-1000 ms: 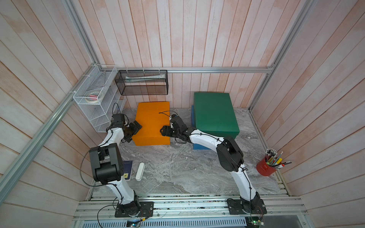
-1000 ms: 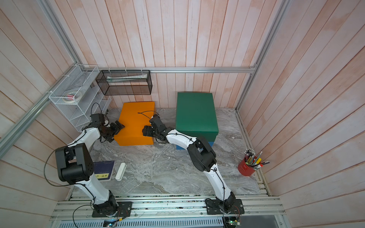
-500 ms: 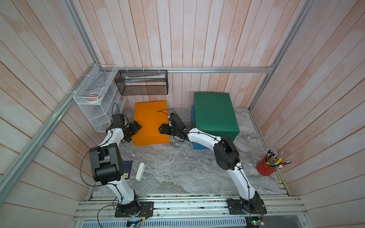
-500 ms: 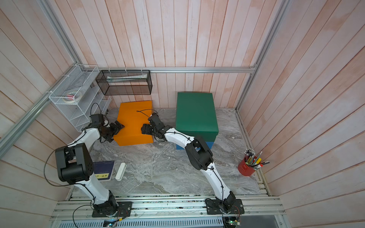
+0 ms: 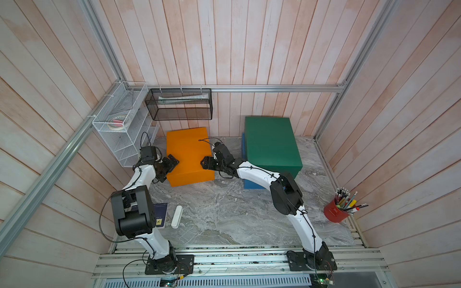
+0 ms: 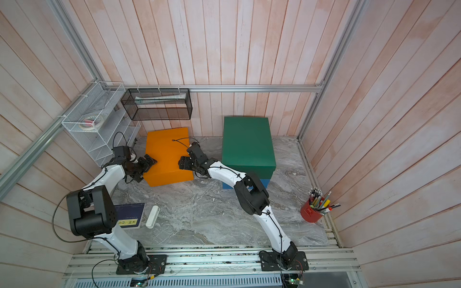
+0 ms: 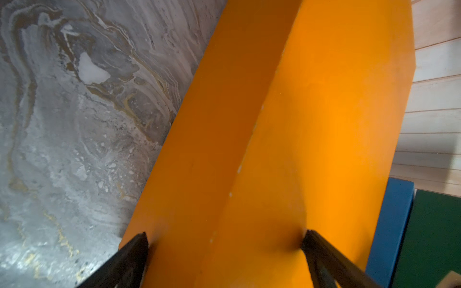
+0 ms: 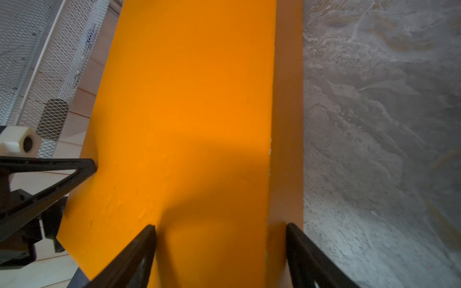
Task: Stack the shoeboxes
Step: Pick up the shoebox from the center of the board.
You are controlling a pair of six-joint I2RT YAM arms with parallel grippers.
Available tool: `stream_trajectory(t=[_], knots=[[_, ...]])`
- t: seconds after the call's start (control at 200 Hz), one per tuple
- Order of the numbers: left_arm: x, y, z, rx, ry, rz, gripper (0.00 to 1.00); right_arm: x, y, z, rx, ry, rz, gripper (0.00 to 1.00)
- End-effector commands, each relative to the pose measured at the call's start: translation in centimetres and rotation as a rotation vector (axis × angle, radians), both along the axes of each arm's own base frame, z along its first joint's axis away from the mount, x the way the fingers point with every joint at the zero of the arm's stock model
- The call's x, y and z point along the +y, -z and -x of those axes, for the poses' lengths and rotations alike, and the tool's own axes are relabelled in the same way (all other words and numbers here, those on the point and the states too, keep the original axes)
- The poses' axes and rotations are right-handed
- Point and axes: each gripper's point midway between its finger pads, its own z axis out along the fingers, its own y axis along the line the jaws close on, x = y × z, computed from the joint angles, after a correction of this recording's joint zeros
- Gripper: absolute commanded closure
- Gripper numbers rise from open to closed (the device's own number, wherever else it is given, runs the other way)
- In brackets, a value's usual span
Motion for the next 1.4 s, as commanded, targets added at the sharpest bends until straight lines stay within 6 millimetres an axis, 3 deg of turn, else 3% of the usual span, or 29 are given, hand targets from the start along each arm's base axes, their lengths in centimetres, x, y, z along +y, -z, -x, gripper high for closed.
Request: stream_trajectory(t=[0.0, 0.205, 0.365, 0.535, 0.665, 0.82, 0.935, 1.2, 1.395], knots=[[-3.3, -3.7, 0.7, -0.063, 0.071, 0.094, 0.00, 1.6, 0.1, 3.9, 0.030, -0.106, 0.029, 0.20], [-3.5, -6.7, 1.4, -0.119, 0.068, 0.080, 0.00, 1.7, -2.6, 4.8, -0.034, -0.126, 0.036, 0.20], [-3.4, -7.3, 1.7, -0.125, 0.065, 0.070, 0.00, 2.0, -3.6, 5.7, -0.048, -0.143, 0.026, 0.20], [-3.2, -5.6, 2.3, -0.079, 0.059, 0.060, 0.00, 1.7, -3.3, 5.9, -0.044, -0.141, 0.035, 0.20], [-3.2, -3.8, 2.9, -0.037, 0.058, 0.053, 0.00, 1.4, -2.0, 6.4, -0.010, -0.147, 0.032, 0.20], [-2.1, -2.5, 3.4, 0.013, 0.033, -0.004, 0.00, 0.7, -1.3, 6.7, 0.000, -0.147, 0.040, 0.20], [-0.9, -2.1, 3.4, 0.043, 0.013, -0.053, 0.00, -0.6, -1.7, 5.3, -0.002, -0.118, 0.038, 0.19], [0.9, -2.3, 2.1, 0.054, -0.016, -0.089, 0.00, -5.2, -4.4, -1.5, -0.058, 0.008, 0.059, 0.16], [1.9, -3.1, -0.1, 0.018, -0.029, -0.084, 0.00, -5.6, -5.0, -3.8, -0.067, 0.031, 0.052, 0.16]])
